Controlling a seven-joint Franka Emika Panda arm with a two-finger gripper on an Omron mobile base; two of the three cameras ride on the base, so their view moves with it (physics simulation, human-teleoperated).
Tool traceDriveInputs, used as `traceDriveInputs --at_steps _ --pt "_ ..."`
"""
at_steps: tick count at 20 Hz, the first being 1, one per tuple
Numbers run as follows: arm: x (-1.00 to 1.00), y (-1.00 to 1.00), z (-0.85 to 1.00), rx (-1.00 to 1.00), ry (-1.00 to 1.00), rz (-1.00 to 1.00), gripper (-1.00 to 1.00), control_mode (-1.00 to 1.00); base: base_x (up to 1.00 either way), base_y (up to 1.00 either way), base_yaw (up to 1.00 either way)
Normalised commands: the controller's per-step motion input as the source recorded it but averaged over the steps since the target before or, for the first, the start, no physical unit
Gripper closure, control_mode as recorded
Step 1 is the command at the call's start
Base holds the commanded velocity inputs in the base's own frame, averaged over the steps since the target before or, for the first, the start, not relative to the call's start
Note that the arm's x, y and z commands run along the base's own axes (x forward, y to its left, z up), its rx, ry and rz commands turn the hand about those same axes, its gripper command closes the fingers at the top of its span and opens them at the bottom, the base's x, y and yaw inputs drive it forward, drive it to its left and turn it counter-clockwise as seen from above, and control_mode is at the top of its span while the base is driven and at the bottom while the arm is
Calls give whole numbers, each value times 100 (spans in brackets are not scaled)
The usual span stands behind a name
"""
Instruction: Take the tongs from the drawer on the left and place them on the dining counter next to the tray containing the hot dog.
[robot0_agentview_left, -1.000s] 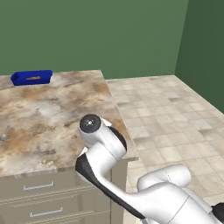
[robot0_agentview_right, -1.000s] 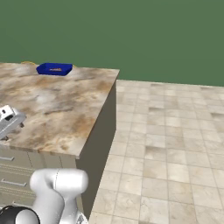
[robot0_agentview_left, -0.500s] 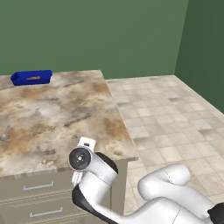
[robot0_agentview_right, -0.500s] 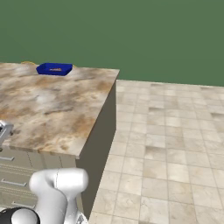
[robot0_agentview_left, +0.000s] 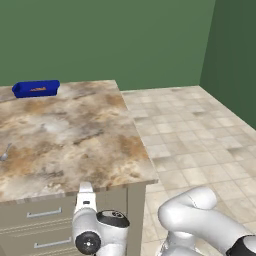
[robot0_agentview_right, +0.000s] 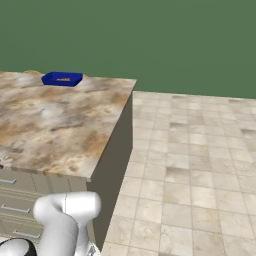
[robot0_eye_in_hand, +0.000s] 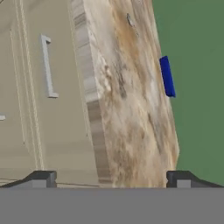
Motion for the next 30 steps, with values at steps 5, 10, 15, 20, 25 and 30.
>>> traceDriveInputs --at_steps 5,10,15,20,25,30 --pt "-3 48 -39 -10 -10 7 -100 -100 0 0 0" --pt "0 42 -28 -11 -2 0 -100 -100 0 0 0" --pt "0 45 -29 -8 -4 0 -100 -100 0 0 0" --pt "2 40 -27 -1 0 0 -100 -100 0 0 0" --pt "4 23 -32 0 0 0 -100 -100 0 0 0" --pt "21 4 -40 -2 0 0 -100 -100 0 0 0"
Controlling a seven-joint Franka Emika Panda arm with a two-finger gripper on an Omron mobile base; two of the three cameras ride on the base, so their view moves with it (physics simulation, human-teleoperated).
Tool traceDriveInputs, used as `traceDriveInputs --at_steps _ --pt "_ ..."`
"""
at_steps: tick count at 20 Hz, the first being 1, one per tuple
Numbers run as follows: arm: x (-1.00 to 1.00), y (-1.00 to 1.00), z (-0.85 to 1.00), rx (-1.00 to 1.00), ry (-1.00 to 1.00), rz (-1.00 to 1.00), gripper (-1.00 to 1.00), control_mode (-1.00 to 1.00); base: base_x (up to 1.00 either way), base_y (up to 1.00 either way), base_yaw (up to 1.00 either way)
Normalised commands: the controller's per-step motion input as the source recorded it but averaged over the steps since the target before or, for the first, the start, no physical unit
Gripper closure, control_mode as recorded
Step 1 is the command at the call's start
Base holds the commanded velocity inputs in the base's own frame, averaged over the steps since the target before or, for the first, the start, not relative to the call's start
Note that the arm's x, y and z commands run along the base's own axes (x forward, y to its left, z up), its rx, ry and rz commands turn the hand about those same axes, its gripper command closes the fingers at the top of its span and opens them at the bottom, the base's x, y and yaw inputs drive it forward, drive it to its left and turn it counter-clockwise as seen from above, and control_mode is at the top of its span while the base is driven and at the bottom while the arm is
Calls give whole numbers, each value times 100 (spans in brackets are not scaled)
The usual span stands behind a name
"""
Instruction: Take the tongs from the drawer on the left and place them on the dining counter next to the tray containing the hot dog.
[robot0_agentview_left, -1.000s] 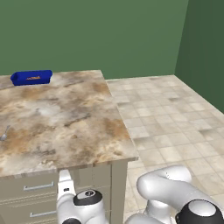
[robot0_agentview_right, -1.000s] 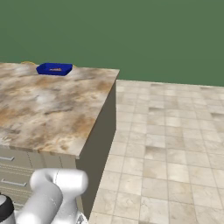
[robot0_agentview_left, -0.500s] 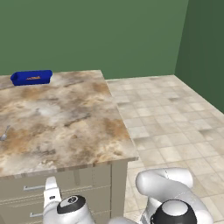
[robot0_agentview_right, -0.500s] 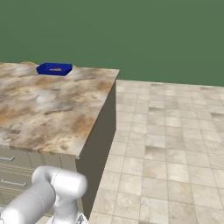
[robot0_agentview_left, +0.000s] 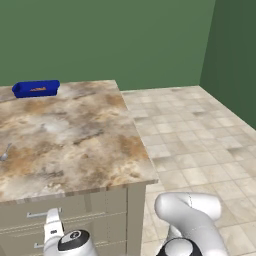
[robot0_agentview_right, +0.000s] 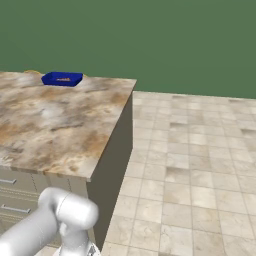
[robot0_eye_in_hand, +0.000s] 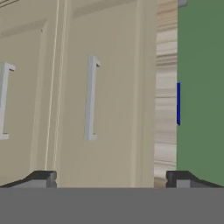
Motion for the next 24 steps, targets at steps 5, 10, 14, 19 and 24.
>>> traceDriveInputs --at_steps 5,10,14,19,24 --pt "24 3 -28 -1 -2 0 -100 -100 0 0 0" --pt "34 15 -22 0 0 0 -100 -100 0 0 0" --pt "35 18 -21 0 0 0 -100 -100 0 0 0" --pt "36 25 -30 0 0 0 -100 -100 0 0 0" --pt "32 25 -40 -2 -1 0 -100 -100 0 0 0"
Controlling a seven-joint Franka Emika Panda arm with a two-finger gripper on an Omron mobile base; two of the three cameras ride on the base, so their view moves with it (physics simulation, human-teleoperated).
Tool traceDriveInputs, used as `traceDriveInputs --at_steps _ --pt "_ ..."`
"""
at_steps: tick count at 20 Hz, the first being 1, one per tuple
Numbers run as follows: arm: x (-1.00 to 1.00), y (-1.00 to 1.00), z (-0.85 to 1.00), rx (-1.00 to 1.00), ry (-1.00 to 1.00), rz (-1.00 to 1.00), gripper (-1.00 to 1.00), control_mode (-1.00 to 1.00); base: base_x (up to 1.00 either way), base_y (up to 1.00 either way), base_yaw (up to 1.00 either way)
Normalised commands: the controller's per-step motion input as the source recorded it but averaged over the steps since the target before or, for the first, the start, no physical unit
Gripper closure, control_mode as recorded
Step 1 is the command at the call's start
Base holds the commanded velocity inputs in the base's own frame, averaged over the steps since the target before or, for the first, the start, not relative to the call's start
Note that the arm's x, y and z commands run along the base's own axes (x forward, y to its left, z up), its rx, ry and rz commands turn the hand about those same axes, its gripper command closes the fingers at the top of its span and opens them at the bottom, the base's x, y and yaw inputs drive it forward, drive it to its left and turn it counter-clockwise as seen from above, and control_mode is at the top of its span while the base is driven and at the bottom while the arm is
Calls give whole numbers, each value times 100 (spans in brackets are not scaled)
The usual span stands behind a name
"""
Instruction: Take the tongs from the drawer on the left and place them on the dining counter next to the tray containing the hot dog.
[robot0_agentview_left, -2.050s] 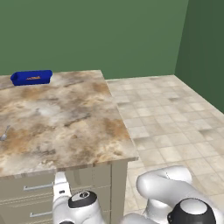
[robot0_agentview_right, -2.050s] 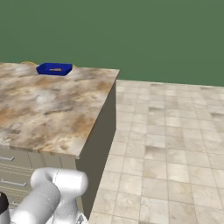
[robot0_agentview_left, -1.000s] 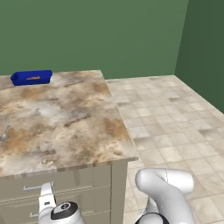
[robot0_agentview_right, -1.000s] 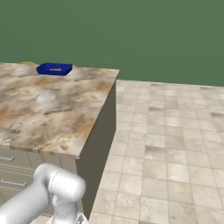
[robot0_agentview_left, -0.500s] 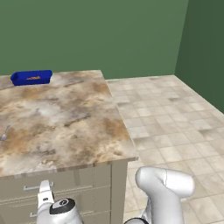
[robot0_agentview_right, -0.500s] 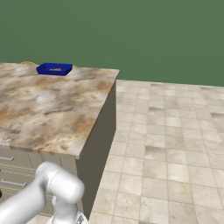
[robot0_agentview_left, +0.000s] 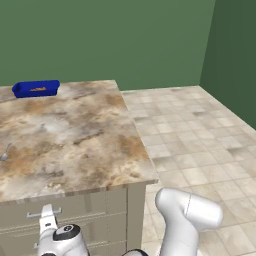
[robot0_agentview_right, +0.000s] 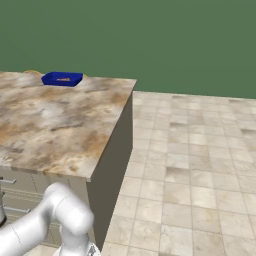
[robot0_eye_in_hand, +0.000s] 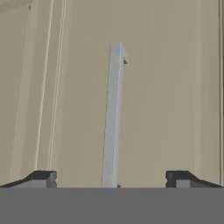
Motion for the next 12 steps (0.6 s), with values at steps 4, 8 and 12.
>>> traceDriveInputs --at_steps 4,8,12 --pt "27 19 -44 -4 -3 0 -100 -100 0 0 0" --pt "22 13 -28 -2 -5 0 -100 -100 0 0 0" --pt "24 9 -15 0 -4 0 -100 -100 0 0 0"
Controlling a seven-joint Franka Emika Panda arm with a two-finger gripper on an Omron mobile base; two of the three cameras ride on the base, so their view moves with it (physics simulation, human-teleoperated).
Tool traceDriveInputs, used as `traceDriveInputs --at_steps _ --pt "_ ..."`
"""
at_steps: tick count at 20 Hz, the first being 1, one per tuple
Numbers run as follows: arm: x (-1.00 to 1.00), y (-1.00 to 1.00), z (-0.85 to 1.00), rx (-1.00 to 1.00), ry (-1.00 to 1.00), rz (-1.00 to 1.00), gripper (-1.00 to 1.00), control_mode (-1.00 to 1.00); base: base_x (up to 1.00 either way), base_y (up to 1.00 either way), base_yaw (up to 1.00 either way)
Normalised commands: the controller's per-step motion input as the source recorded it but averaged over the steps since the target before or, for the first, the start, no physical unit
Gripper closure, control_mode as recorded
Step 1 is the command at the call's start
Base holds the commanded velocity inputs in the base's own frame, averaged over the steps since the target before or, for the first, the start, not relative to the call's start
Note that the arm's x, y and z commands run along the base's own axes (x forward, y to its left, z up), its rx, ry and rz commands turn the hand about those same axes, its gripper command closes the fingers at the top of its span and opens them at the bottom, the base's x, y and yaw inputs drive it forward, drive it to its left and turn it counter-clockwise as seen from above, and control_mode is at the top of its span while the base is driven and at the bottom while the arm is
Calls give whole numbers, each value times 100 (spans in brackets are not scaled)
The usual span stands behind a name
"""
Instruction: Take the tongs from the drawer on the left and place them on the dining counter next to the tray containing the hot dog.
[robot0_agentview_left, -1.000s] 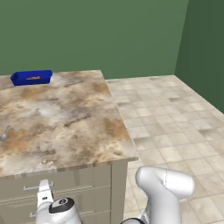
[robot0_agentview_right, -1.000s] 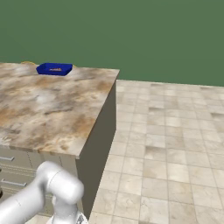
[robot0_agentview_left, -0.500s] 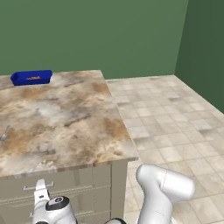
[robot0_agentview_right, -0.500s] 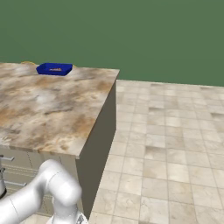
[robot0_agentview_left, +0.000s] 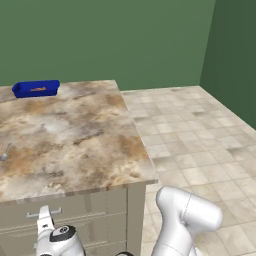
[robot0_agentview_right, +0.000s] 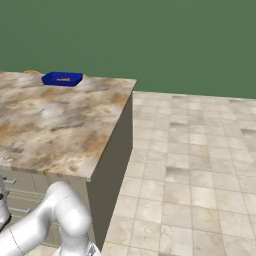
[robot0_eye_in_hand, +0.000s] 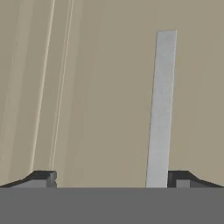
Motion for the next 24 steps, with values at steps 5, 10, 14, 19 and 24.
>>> traceDriveInputs --at_steps 5,10,14,19,24 --pt "22 5 -11 0 -5 0 -100 -100 0 0 0" --pt "27 5 -18 0 -5 0 -100 -100 0 0 0" --pt "25 4 -18 0 -4 0 -100 -100 0 0 0" --pt "7 1 0 0 0 0 -100 -100 0 0 0" --pt "0 0 0 0 0 0 100 -100 0 0 0"
